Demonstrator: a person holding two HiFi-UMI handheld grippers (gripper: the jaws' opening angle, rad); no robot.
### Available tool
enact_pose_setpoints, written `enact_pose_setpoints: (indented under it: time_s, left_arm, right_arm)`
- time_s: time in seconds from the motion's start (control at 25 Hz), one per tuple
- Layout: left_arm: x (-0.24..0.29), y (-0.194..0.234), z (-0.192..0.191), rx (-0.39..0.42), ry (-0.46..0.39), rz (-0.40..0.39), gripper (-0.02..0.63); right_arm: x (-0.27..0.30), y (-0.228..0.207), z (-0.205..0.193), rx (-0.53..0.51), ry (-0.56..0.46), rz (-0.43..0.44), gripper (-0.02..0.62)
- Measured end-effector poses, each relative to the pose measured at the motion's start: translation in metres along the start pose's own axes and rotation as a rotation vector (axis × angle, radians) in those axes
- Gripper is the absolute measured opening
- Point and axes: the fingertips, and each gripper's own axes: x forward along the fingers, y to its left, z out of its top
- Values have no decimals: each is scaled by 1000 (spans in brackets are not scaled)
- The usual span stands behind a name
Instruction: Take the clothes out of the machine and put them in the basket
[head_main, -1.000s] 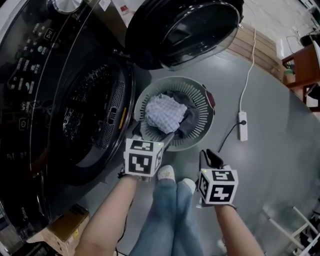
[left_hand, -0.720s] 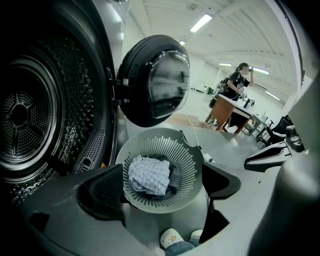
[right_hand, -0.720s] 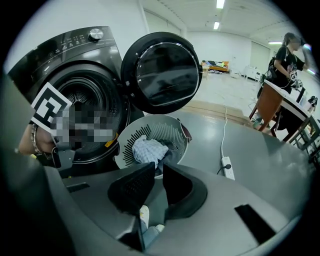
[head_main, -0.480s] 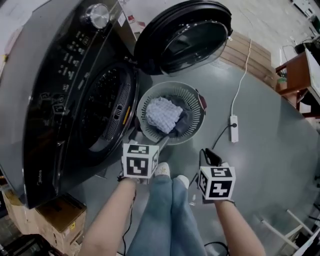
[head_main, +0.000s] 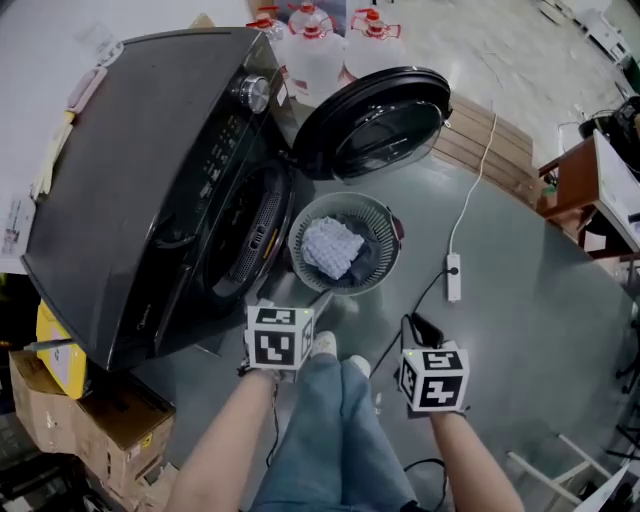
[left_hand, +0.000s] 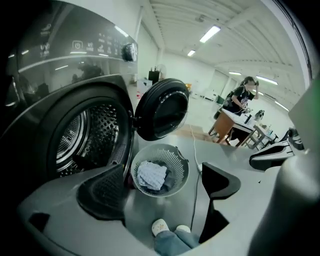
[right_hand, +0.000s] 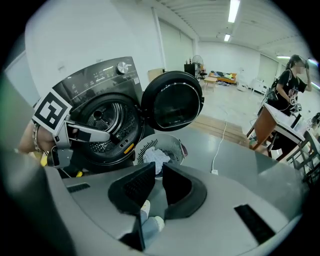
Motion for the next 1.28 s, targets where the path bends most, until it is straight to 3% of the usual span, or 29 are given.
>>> enact_pose_setpoints:
  time_s: [0.48,0.76,1.28]
  left_arm:
    - [-84,1,40,-33,-72,59,492]
    - [-143,2,60,-71,-160,106,489]
    - [-231,-8,95,-43,-314,150,489]
  right_arm:
    - [-65,23,44,-67,-45,53,38]
    - [-108,45,84,-200,-118,98,14]
    - [-181,61,116,-281,-225,125,3]
